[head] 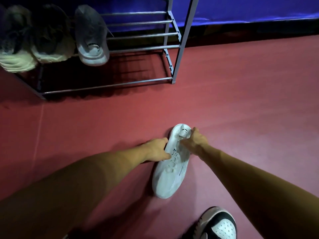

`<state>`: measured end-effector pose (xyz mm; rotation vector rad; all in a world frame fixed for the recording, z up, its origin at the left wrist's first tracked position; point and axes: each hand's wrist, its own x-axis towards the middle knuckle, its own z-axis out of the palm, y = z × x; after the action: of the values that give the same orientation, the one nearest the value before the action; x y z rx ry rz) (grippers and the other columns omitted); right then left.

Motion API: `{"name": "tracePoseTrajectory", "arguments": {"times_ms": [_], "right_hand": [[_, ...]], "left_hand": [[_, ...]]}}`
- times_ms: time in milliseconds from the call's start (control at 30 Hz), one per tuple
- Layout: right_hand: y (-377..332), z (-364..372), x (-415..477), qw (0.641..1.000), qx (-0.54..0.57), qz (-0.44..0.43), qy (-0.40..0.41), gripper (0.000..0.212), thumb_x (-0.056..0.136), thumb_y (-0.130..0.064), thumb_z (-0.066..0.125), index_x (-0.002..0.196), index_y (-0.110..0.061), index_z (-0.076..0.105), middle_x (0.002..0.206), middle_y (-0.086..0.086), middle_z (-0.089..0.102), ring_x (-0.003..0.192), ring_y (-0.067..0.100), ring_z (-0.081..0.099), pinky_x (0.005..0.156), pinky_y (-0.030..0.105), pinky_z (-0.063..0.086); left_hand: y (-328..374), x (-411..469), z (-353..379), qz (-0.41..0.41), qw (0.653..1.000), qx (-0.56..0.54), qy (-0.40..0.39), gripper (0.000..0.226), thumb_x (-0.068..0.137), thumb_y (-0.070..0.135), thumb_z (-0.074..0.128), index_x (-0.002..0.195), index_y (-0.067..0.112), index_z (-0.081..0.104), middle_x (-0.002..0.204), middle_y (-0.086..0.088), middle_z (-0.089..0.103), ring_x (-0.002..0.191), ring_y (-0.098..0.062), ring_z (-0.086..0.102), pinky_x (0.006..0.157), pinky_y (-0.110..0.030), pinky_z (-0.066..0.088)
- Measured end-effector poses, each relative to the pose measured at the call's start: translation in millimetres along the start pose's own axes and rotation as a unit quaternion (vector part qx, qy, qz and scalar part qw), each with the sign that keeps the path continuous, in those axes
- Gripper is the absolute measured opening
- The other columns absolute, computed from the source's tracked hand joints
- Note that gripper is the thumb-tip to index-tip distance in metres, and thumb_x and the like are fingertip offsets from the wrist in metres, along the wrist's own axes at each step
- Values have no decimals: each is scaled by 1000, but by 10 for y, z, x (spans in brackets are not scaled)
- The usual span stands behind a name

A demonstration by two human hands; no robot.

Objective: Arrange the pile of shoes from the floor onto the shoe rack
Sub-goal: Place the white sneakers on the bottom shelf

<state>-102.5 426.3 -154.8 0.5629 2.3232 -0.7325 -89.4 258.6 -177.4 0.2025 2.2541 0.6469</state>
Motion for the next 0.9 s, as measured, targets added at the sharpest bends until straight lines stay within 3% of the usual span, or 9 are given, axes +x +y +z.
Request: {"name": "tracePoseTrajectory", "arguments": {"times_ms": [133,267,433,567,733,900], "right_hand": [[-12,15,51,1000,18,-9,6,60,95,-33,59,144,-7,35,137,19,57,123,38,59,98,43,51],[-184,7,83,999,34,-34,1,58,92,-41,63,140,-14,43,130,13,62,114,32,62,78,29,45],[-597,-54,127,994,40,-89,42,45,90,-40,62,127,-19,50,107,6,62,93,28,59,77,32,47],[-1094,-236,104,985,37,-149,82,34,90,-34,59,120,-17,53,108,10,64,95,32,60,78,35,50],[-1673,-465,10,965,67,-228,110,42,87,-42,63,121,-17,61,111,7,67,103,31,65,91,44,56],[-2112,-648,-26,945,72,-274,163,40,87,-41,62,119,-17,59,102,3,67,91,24,63,79,37,55]], "left_hand": [[49,-73,26,-11,1000,-3,20,39,87,25,64,120,12,48,108,-9,64,96,-30,63,76,-37,51],[35,-211,40,-33,996,-47,67,33,92,20,58,120,11,44,116,-11,62,103,-31,61,74,-31,40],[-76,-336,-258,-20,980,-111,166,24,92,14,51,115,14,44,92,-6,60,84,-27,59,66,-31,40],[-156,-422,-603,-20,955,-132,263,30,90,17,50,119,20,45,94,-9,65,86,-34,63,75,-42,51],[-207,-456,-1099,1,920,-181,347,30,88,15,54,118,16,53,93,-12,69,91,-38,63,79,-44,51],[-177,-458,-1502,12,884,-217,414,27,88,15,57,115,18,58,78,-2,64,89,-35,63,81,-43,50]]}}
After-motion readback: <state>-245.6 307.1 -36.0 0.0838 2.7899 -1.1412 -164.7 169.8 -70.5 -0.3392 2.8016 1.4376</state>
